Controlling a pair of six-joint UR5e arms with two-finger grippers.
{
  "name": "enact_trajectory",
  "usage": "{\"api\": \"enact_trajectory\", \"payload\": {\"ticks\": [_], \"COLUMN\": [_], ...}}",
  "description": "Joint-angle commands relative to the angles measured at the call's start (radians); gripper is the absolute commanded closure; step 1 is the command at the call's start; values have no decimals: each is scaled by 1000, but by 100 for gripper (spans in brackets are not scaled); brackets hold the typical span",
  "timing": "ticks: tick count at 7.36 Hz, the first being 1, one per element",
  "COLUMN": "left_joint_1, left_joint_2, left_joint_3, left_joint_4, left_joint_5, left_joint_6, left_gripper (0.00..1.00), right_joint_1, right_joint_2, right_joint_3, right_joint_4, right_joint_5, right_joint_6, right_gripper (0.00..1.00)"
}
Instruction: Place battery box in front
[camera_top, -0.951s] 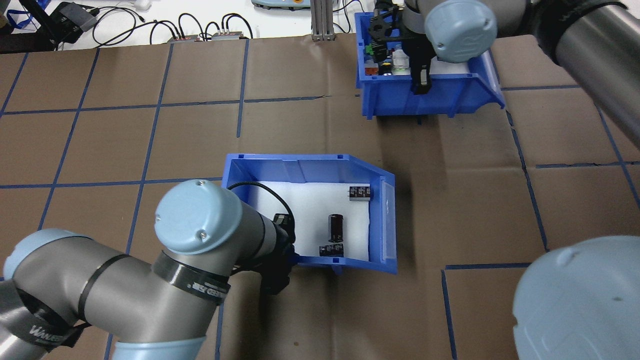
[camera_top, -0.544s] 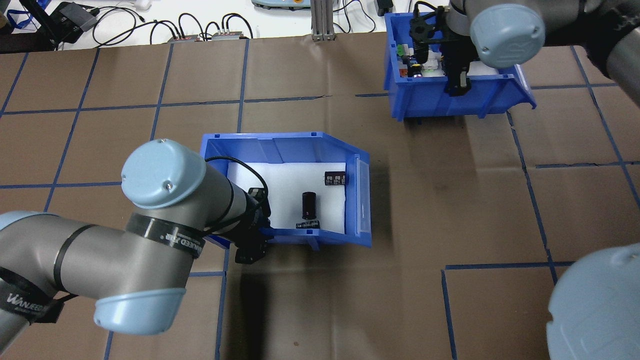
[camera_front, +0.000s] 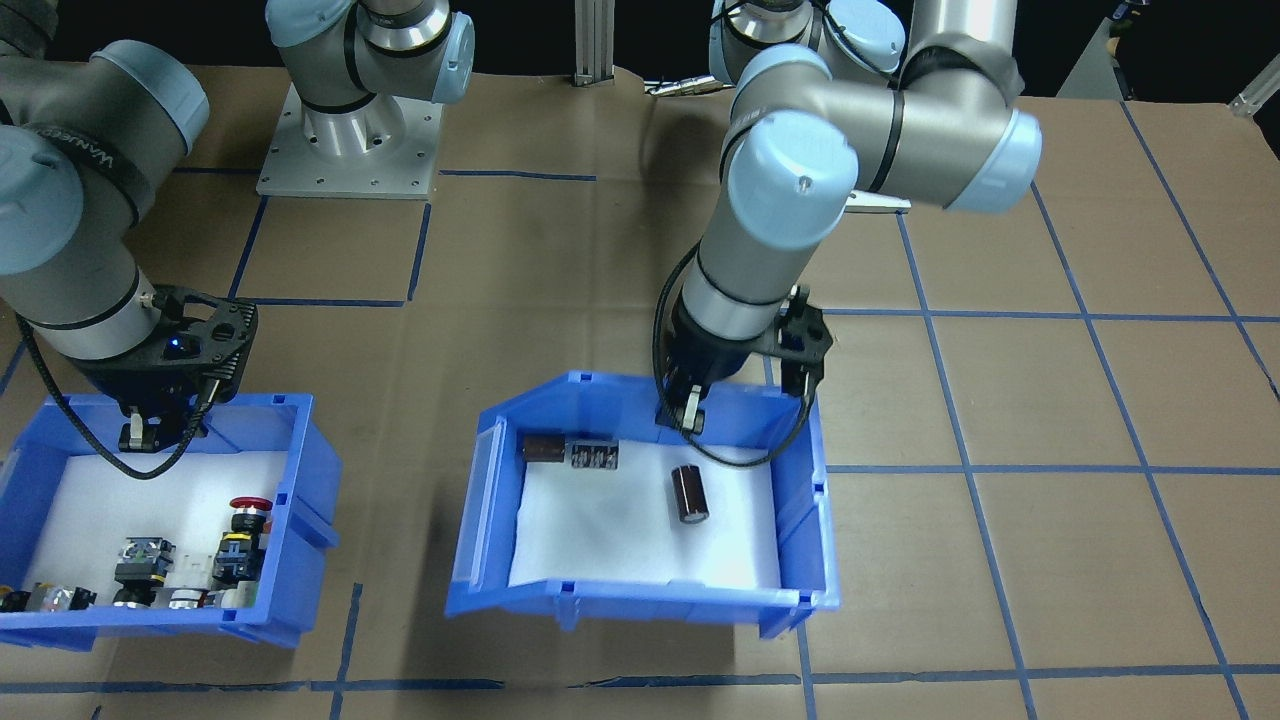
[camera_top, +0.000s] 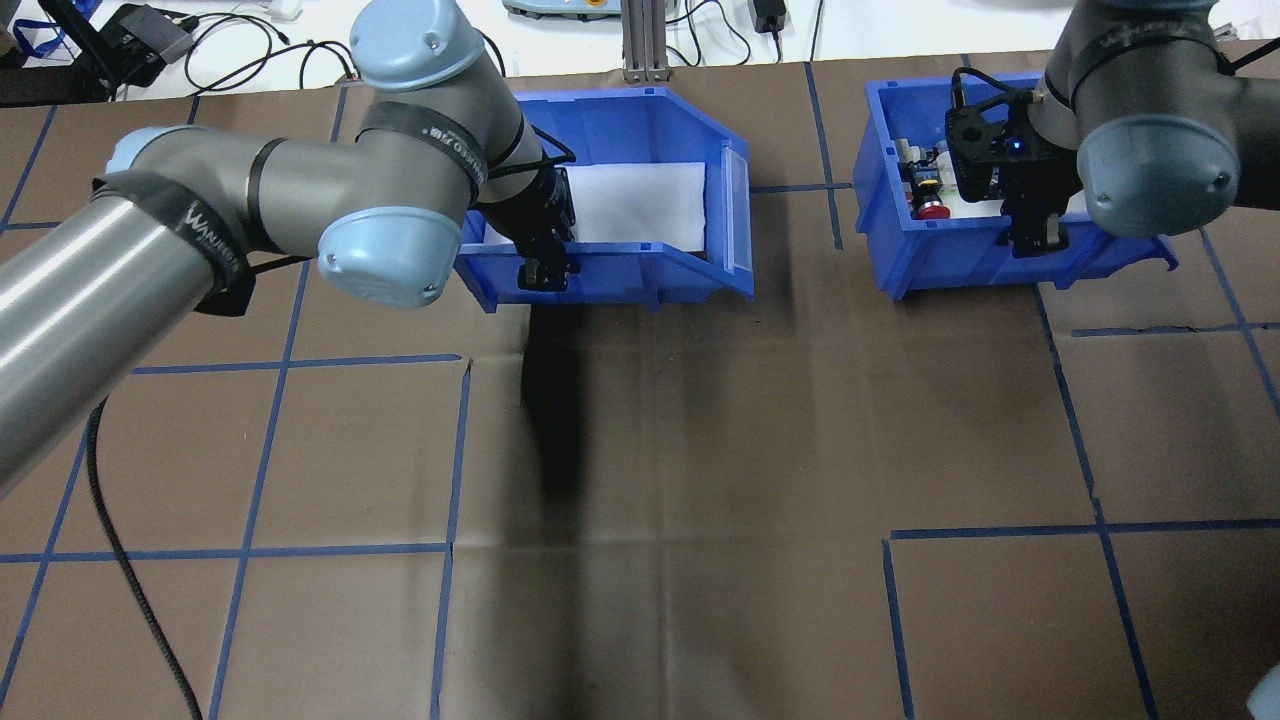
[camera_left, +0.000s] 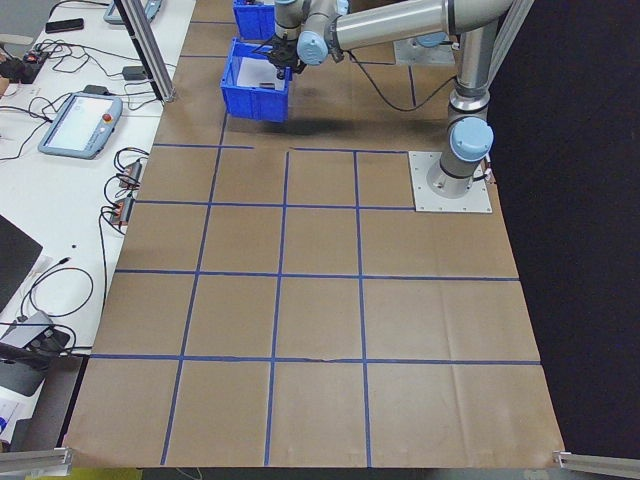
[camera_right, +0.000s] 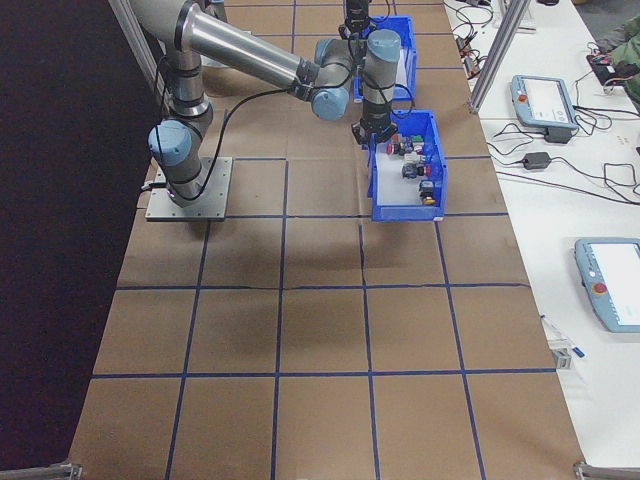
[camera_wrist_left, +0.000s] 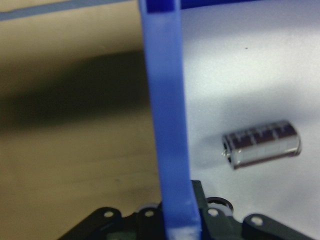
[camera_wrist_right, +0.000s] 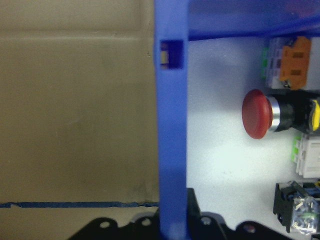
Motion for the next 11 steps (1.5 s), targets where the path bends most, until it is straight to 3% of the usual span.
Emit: {"api": "enact_trajectory", "payload": {"ticks": [1, 3, 11], "left_joint_1": [-12, -32, -55], "left_joint_2": [-140, -203, -269], "left_joint_3": [157, 217, 220], "left_joint_4": [-2, -2, 12], "left_joint_5": [-8, 3, -10], "left_joint_6": [-50, -78, -107], "left_gripper": [100, 100, 99], "right_joint_1": [-36, -42, -36], "right_joint_2": [-42, -90, -314], "right_joint_3": [66, 129, 379], "right_joint_4": [-1, -2, -2], "right_joint_5": [3, 1, -11], "right_joint_6": [-37, -97, -93], "right_gripper": [95, 95, 95]}}
